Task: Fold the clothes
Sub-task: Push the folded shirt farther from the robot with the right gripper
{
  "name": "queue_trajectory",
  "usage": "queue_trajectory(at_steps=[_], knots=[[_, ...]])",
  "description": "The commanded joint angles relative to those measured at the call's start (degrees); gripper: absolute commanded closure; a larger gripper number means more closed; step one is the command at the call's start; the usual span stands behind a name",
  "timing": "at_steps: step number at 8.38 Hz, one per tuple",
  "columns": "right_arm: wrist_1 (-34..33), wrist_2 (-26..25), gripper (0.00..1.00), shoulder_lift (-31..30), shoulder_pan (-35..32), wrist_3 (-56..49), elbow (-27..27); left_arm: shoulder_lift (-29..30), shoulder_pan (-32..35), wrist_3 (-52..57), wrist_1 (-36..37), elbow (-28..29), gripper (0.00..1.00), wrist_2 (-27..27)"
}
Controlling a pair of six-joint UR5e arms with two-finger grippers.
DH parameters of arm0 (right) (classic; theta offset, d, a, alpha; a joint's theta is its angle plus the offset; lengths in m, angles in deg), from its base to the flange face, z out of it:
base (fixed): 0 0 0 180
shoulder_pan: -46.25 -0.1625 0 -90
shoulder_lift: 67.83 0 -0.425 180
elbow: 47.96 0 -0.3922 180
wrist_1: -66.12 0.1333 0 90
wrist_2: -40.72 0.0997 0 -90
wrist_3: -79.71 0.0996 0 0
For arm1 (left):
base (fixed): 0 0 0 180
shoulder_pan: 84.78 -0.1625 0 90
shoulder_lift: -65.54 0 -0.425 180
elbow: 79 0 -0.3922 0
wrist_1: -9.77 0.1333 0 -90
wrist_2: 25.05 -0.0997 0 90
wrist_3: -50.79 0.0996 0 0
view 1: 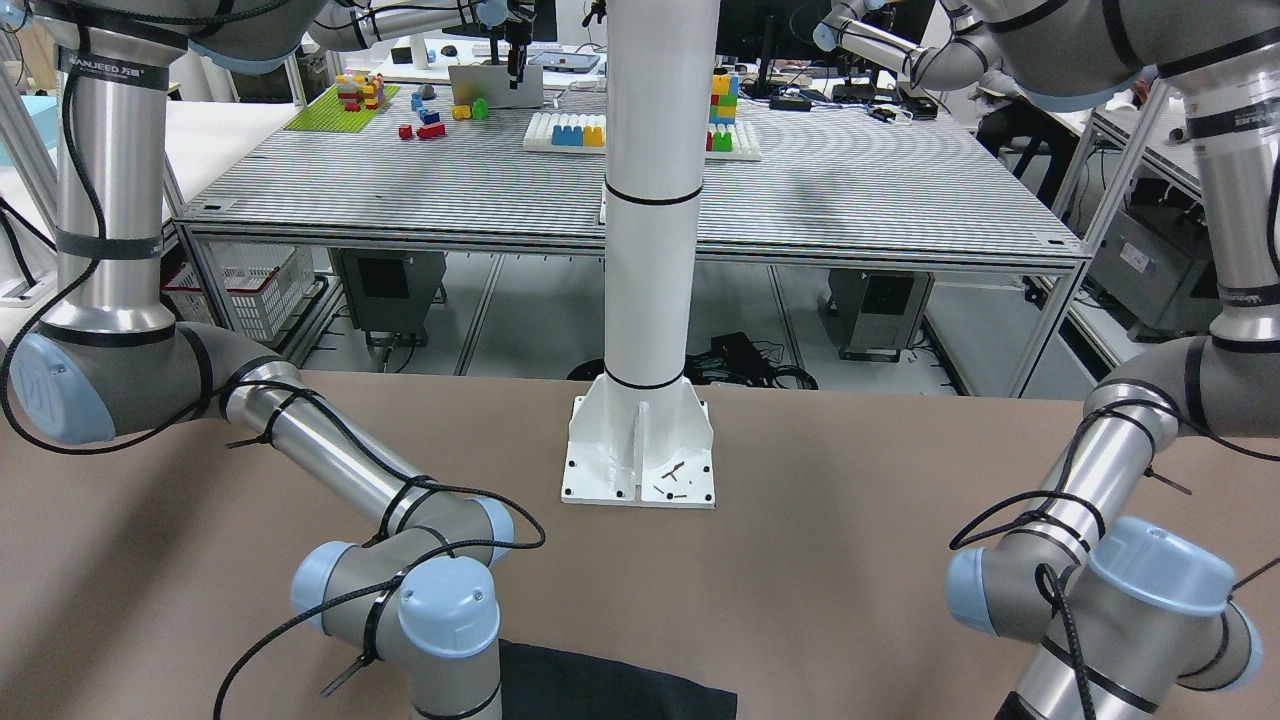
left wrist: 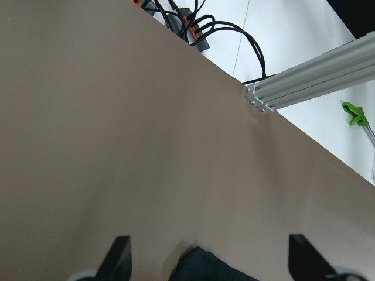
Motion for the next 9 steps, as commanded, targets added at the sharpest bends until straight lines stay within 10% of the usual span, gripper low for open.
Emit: queue_trajectory(at_steps=[1, 9], knots=[[0.1, 1.6, 0.06, 1.1, -10.6, -13.8, 7.5, 0.5, 0.0, -0.1, 0.0, 1.0, 0.06, -0.1], [0.0, 5.5, 0.06, 2.1, -15.4, -22.5, 7.4, 0.8, 0.1, 0.0, 0.0, 1.8, 0.06, -0.2]])
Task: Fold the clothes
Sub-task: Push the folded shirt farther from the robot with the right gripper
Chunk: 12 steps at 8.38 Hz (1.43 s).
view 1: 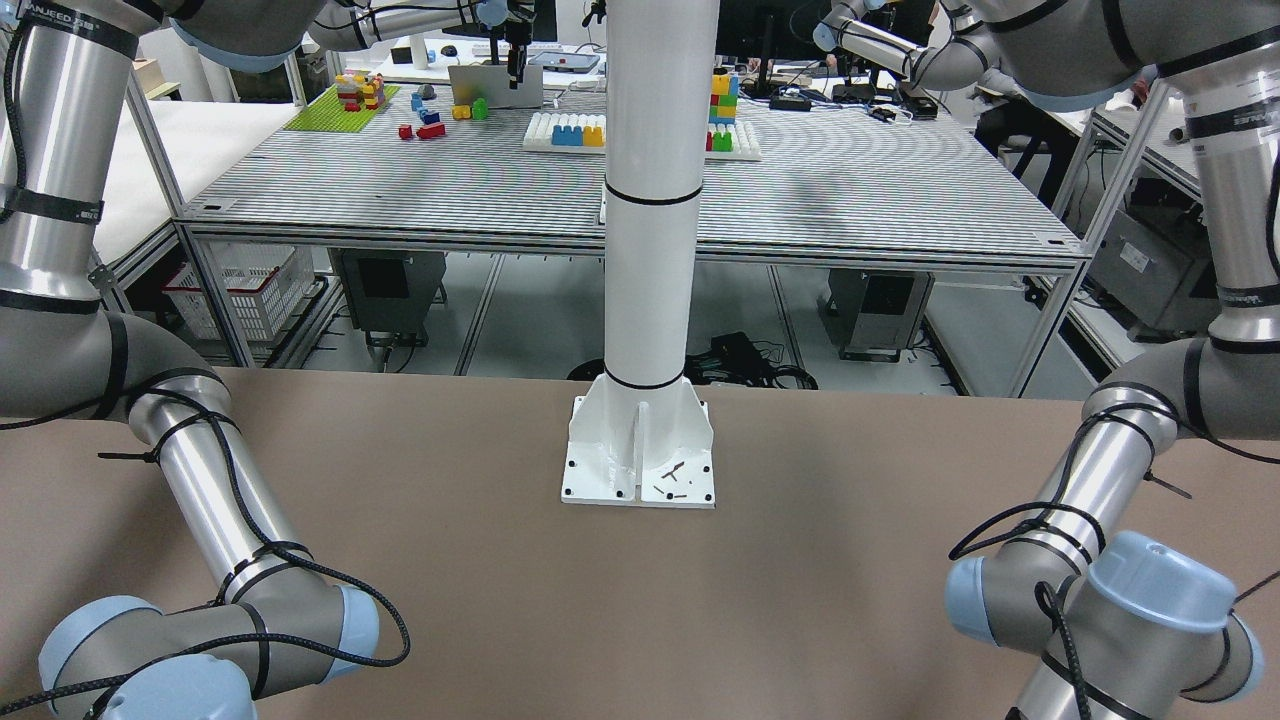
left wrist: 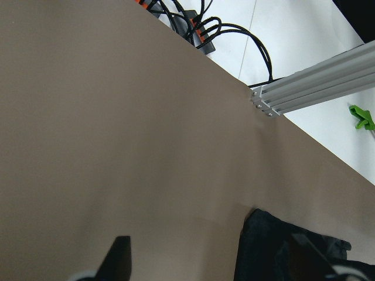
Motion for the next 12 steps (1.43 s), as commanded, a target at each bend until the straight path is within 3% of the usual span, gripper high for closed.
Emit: queue_trajectory(at_steps=[1, 2, 3, 5, 9, 12], knots=[[-0.6, 2.6, 0.06, -0.9, 0.0, -3.2, 0.2, 0.2, 0.0, 0.0, 0.0, 0.6, 0.06, 0.0], [-0.7, 8.9, 0.06, -4.0, -0.1, -4.0, -0.5, 0.5, 0.3, 0.0, 0.0, 0.9, 0.06, 0.0], [0.1, 11.4, 0.06, -8.7, -0.1, -4.5, -3.3, 0.7, 1.0, 0.1, 0.0, 1.2, 0.06, 0.0], [0.2, 11.5, 0.06, -15.5, 0.1, -5.9, -10.0, 1.4, 1.2, 0.1, -0.1, 1.8, 0.06, 0.0], [-0.7, 14.5, 0.06, -16.4, -3.6, -9.6, -10.9, 2.1, 2.2, 0.8, 1.0, 3.1, 0.06, 2.1], [-8.0, 15.5, 0.06, -16.4, -11.6, -23.5, -10.9, 3.3, 8.2, 20.5, 22.2, -0.6, 0.06, 4.5]])
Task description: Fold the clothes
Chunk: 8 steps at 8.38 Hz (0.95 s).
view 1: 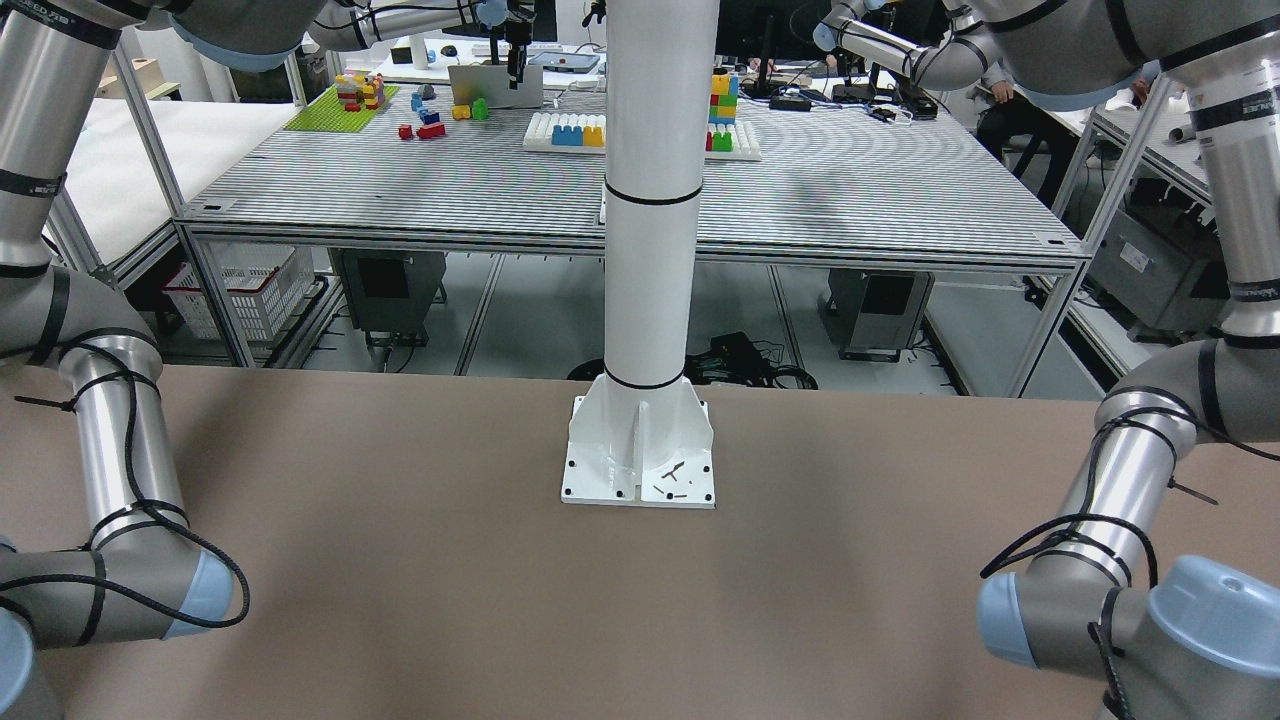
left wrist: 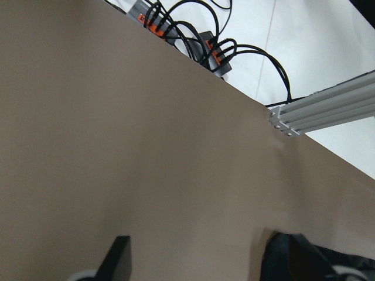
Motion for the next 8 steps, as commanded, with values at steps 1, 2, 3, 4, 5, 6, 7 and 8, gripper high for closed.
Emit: queue_trajectory(at_steps=[1, 2, 3, 4, 5, 6, 7, 8], knots=[[-6.9, -0.1, 0.06, -0.6, -7.3, -14.7, -0.1, 0.0, 5.5, 19.5, 16.5, -3.9, 0.06, 0.8], [-7.2, -1.4, 0.06, -2.4, -10.1, -21.7, -0.3, -0.9, 7.4, 25.4, 19.7, -4.2, 0.06, 0.4], [-7.1, -3.6, 0.06, -3.9, -12.3, -29.2, 0.0, -2.3, 9.4, 30.7, 21.4, -4.5, 0.06, -0.9], [-7.3, -5.2, 0.06, -4.8, -16.5, -33.5, 0.0, -5.9, 10.1, 34.8, 21.5, -5.9, 0.06, -3.6], [-7.3, -5.3, 0.06, -6.8, -20.3, -38.5, -0.1, -8.6, 10.7, 38.5, 22.3, -7.8, 0.06, -6.9], [-7.3, -5.3, 0.06, -8.9, -24.0, -44.3, -0.1, -11.0, 12.2, 45.8, 26.7, -10.7, 0.06, -8.6], [-7.1, -5.1, 0.06, -10.5, -27.4, -48.3, -0.2, -15.2, 13.0, 52.8, 30.3, -15.5, 0.06, -11.9], [-6.1, -4.8, 0.06, -13.7, -28.5, -49.6, -0.6, -20.4, 13.0, 58.1, 31.5, -20.6, 0.06, -17.3]])
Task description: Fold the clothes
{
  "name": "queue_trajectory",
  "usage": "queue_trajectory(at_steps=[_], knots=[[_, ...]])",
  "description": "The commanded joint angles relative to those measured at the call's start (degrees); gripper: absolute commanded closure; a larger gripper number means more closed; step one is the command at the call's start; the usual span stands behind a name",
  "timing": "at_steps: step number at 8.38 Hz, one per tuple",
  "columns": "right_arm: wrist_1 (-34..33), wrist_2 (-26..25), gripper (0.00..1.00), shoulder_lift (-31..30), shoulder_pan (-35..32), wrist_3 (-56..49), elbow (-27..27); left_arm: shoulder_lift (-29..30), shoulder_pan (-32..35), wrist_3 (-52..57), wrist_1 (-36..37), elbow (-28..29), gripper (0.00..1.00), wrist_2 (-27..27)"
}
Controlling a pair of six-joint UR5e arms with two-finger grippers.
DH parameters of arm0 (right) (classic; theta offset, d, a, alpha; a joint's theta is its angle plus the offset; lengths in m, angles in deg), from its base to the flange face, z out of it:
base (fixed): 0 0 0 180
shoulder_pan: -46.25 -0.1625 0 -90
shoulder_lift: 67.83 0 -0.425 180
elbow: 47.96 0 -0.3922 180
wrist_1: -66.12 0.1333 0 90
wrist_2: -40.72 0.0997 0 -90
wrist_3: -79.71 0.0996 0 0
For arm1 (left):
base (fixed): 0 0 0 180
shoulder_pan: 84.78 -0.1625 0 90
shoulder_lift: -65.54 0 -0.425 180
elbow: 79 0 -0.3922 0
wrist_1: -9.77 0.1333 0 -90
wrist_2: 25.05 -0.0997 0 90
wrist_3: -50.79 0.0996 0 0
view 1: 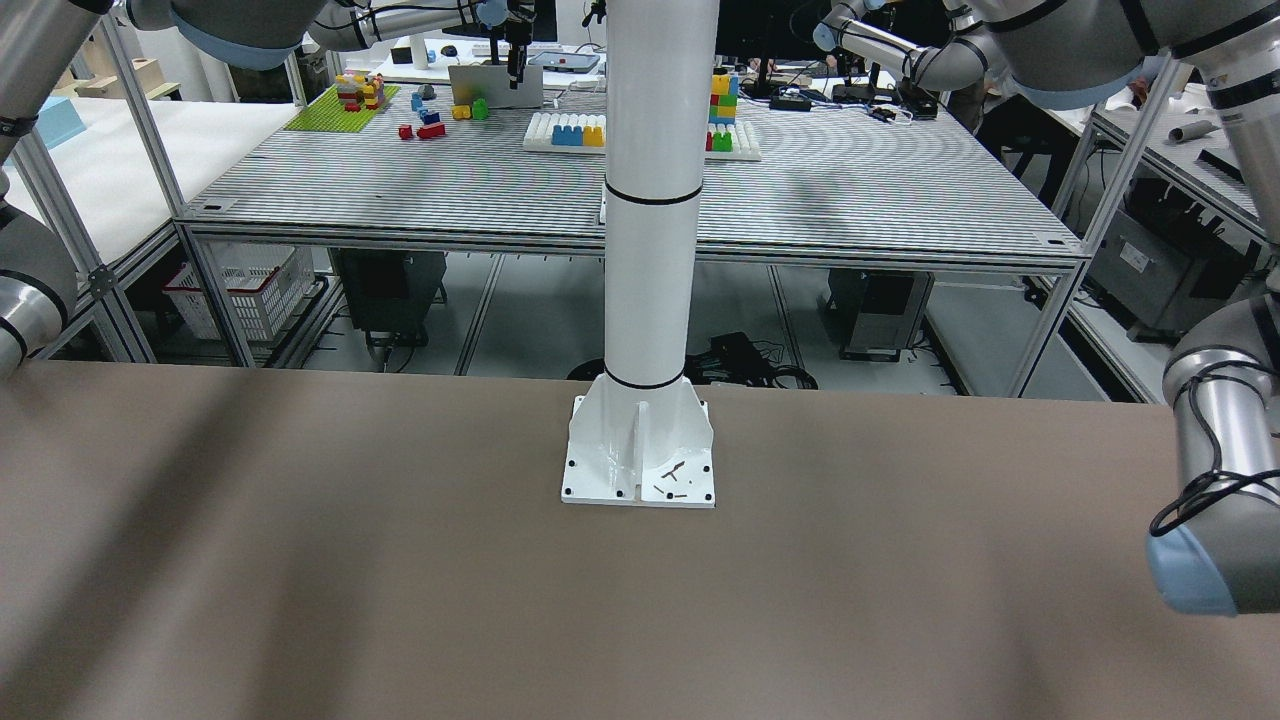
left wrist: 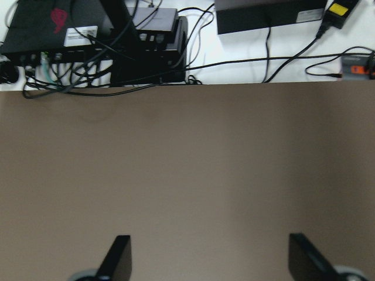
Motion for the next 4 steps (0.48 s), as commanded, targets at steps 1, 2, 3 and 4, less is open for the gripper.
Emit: queue_trajectory(at_steps=[1, 2, 3, 4], knots=[[1.3, -0.4, 0.06, -5.8, -5.0, -6.0, -0.8, -11.6, 1.2, 14.4, 4.6, -11.0, 0.06, -9.7], [1.4, -1.0, 0.06, -6.6, -5.3, -6.0, -0.9, -12.3, 3.4, 14.8, 4.9, -10.9, 0.06, -9.8], [1.4, -2.3, 0.06, -7.4, -5.4, -6.3, -1.0, -13.5, 5.2, 16.1, 4.7, -11.2, 0.06, -9.9], [2.4, -2.5, 0.06, -8.6, -5.4, -6.3, -1.6, -14.0, 6.7, 16.9, 4.8, -11.5, 0.06, -9.9]])
